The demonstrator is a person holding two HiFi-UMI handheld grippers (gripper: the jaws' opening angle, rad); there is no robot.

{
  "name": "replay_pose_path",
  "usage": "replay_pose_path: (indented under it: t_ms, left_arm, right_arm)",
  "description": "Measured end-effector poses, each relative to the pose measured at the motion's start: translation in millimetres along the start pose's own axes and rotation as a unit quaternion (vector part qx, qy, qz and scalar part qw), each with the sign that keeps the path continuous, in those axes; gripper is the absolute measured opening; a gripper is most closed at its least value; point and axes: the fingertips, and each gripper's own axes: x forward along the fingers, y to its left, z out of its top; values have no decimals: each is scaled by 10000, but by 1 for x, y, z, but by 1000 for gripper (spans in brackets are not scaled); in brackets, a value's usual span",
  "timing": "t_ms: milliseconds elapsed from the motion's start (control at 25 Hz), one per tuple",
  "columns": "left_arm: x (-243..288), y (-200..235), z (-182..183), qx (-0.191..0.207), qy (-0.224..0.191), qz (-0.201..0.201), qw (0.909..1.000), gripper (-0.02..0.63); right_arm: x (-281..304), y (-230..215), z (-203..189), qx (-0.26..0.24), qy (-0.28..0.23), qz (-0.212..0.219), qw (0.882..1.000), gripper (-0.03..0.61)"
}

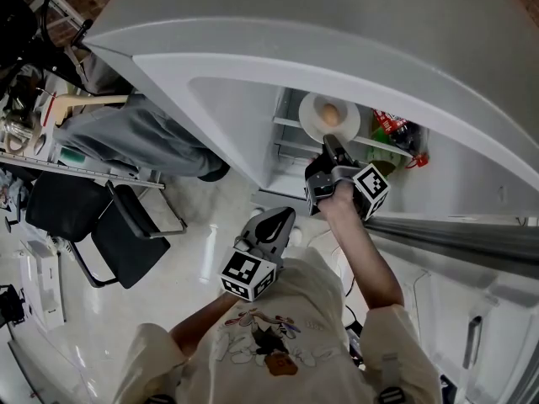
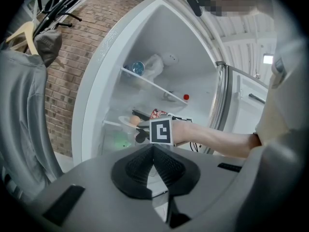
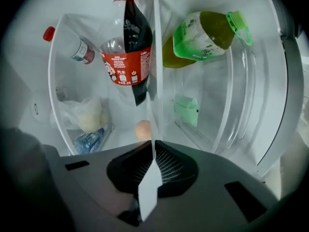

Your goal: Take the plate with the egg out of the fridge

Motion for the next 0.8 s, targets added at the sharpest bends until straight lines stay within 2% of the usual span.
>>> replay_pose_path:
  t_ms: [360, 800]
  left_arm:
    - [3, -1, 2, 27, -17, -14, 10000, 9]
    - [6, -3, 5, 21, -63, -4, 10000, 9]
  right_arm:
    - [-1, -1, -1, 113, 107, 0, 9999, 18]
    - [-10, 9, -4, -55, 287, 102, 9995, 18]
